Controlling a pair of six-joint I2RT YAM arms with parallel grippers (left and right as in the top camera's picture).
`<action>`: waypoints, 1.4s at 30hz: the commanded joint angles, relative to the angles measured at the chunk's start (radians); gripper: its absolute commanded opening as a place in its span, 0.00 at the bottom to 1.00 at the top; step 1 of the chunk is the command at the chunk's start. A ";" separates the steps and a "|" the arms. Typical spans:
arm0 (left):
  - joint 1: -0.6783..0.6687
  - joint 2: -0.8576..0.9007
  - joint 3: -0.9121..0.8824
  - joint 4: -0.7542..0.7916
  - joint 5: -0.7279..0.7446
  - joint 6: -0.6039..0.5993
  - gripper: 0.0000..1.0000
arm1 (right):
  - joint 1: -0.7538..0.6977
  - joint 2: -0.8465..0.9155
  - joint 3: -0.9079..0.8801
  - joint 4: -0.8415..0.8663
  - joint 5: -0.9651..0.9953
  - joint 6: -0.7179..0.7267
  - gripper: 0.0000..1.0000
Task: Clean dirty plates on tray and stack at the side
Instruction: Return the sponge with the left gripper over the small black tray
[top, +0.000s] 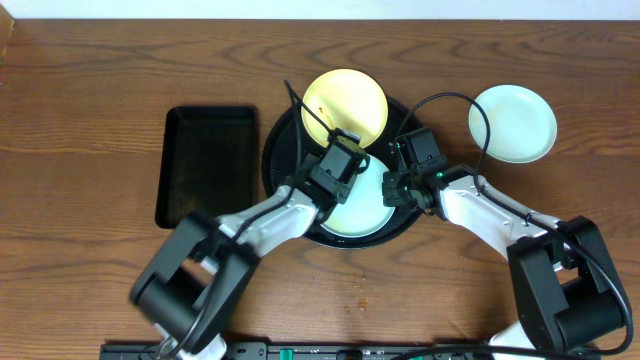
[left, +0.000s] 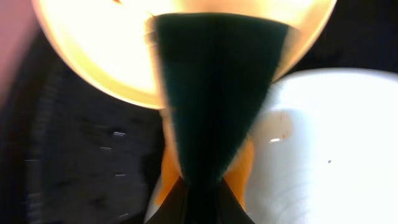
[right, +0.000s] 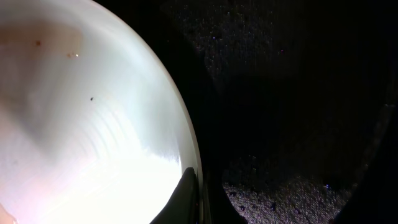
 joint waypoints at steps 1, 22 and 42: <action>0.014 -0.196 0.007 -0.004 -0.045 -0.013 0.08 | -0.004 0.008 -0.011 -0.008 0.025 0.006 0.01; 0.429 -0.345 0.005 -0.517 0.166 -0.122 0.08 | -0.004 0.008 -0.011 -0.006 0.025 0.006 0.02; 0.640 -0.053 0.006 -0.457 0.225 -0.085 0.70 | -0.004 0.008 -0.011 -0.008 0.026 -0.011 0.49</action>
